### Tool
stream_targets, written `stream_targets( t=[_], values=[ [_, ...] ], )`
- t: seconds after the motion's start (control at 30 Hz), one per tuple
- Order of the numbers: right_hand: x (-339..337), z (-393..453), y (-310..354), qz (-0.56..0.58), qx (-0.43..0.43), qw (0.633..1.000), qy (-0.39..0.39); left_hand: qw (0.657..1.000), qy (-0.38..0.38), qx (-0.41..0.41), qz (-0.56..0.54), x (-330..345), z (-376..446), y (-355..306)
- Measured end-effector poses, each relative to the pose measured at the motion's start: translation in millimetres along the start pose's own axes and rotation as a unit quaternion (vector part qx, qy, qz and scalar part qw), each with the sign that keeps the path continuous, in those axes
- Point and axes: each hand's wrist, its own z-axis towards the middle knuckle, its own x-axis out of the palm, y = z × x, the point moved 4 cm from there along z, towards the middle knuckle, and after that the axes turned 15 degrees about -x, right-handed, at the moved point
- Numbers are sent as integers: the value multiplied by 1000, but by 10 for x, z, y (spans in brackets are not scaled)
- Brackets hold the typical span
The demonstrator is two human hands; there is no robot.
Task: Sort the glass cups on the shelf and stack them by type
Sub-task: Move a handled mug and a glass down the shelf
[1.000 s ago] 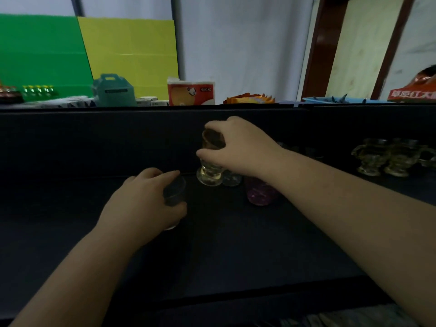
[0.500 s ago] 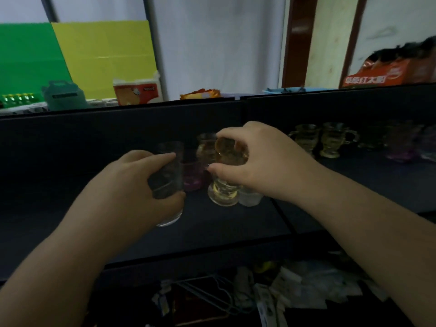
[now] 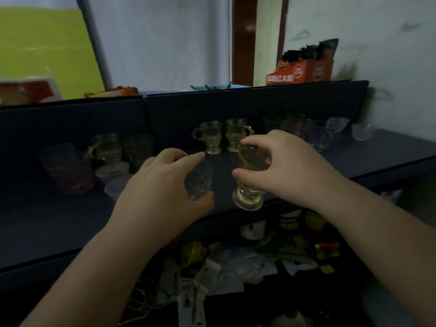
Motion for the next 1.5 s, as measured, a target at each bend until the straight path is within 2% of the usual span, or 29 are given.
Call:
stream_targets(
  t=[0.4, 0.53, 0.93, 1.1, 1.23, 1.5],
  values=[
    [170, 348, -1108, -16, 70, 997, 1, 1000, 10, -3, -18, 640, 440, -471],
    [426, 761, -1227, -38, 48, 998, 8, 1000, 3, -13, -23, 657, 630, -401],
    [990, 1497, -1196, 20, 26, 999, 34, 999, -22, -26, 39, 702, 925, -307],
    [794, 1150, -1513, 32, 2, 999, 20, 999, -22, -22, -8, 755, 959, -659],
    [352, 597, -1911, 41, -23, 999, 6, 998, -24, -28, -53, 955, 1017, -1123],
    [-632, -463, -3107, -32, 8, 998, 45, 998, 48, -28, 7, 1724, 1202, -2245]
  ],
)
